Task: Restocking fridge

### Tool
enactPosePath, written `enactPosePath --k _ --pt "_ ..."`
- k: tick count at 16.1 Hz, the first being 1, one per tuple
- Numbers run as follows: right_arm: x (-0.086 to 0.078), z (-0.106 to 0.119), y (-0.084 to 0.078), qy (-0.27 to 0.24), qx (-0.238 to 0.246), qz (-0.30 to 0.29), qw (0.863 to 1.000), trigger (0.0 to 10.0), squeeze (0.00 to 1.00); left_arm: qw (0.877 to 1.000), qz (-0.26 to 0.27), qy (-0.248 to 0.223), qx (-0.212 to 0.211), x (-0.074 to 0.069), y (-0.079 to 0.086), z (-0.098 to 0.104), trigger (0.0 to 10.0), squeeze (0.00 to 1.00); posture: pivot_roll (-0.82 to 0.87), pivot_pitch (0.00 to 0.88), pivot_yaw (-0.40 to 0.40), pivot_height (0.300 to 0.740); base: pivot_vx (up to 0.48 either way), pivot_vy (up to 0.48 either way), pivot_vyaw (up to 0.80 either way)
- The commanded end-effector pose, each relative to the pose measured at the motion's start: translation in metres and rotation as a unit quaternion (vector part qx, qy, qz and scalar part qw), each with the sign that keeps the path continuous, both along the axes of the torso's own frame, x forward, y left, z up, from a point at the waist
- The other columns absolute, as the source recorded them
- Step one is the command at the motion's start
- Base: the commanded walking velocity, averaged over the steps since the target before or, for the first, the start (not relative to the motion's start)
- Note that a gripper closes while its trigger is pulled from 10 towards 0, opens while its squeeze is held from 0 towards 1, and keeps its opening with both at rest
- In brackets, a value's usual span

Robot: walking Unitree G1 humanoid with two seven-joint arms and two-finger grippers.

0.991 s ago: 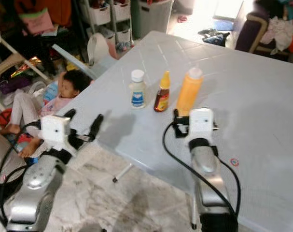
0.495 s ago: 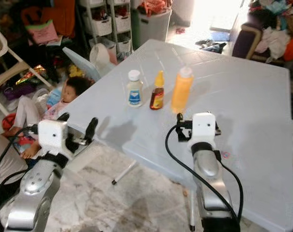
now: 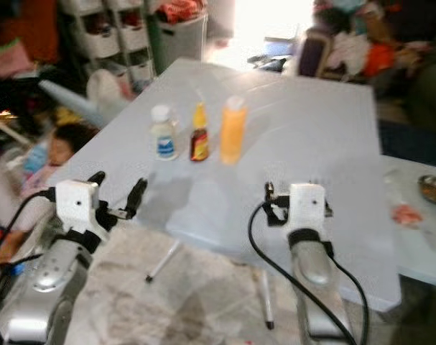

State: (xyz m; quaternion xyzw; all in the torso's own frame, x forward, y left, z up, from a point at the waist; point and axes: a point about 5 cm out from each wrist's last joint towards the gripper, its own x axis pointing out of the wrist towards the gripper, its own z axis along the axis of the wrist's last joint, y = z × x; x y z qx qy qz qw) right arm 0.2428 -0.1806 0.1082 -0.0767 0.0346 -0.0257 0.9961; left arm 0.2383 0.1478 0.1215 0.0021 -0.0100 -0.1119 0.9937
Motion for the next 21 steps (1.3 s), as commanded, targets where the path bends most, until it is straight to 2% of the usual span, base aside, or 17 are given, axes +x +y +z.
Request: enactPosePath --k 1,3,5,6,8,10,13,17,21 --pt "-0.002 0.010 0.001 -0.025 -0.003 0.005 1.000 10.0 0.00 1.000 0.023 -0.009 0.016 -0.004 0.007 0.001 10.0 0.00 -0.01 0.000 0.009 0.740 0.000 0.000 0.00" --pt "-0.005 0.015 0.002 -0.035 -0.006 0.004 0.999 10.0 0.00 0.999 0.038 -0.008 0.028 -0.005 0.013 -0.002 10.0 0.00 -0.01 0.000 0.011 0.740 0.000 0.000 0.00" --pt "-0.008 0.023 0.003 -0.053 -0.004 -0.004 0.999 10.0 0.00 0.997 0.060 -0.007 0.051 -0.001 0.022 -0.005 10.0 0.00 -0.03 0.000 0.018 0.740 0.000 0.000 0.00" --pt "-0.013 0.022 0.002 -0.051 -0.002 -0.010 0.999 10.0 0.00 0.997 0.052 -0.007 0.049 0.001 0.022 -0.005 10.0 0.00 -0.03 0.000 0.025 0.740 0.000 0.000 0.00" --pt "-0.023 0.018 0.002 -0.046 -0.004 -0.019 0.999 10.0 0.00 0.999 0.022 -0.007 0.032 0.002 0.017 -0.005 10.0 0.00 -0.06 0.000 0.060 0.740 0.000 0.000 0.00" --pt "-0.025 0.020 0.002 -0.051 -0.023 -0.020 0.998 10.0 0.00 1.000 0.009 -0.004 0.023 0.002 0.012 -0.006 10.0 0.00 -0.07 0.000 0.077 0.740 0.000 0.000 0.00" --pt "-0.031 0.023 0.004 -0.053 -0.021 -0.027 0.998 10.0 0.00 1.000 -0.018 -0.002 0.008 0.001 0.004 -0.003 10.0 0.00 -0.09 0.000 0.086 0.740 0.180 0.000 0.74" --pt "-0.033 0.021 -0.001 -0.044 -0.022 -0.030 0.998 10.0 0.00 1.000 -0.026 -0.002 0.005 0.001 0.003 -0.002 10.0 0.00 -0.09 0.000 0.078 0.740 0.282 0.000 0.55" --pt "-0.032 0.022 -0.002 -0.040 -0.020 -0.027 0.999 10.0 0.00 0.999 -0.034 0.000 -0.002 -0.002 -0.001 -0.003 10.0 0.00 -0.10 0.000 0.069 0.740 0.313 0.000 0.00"
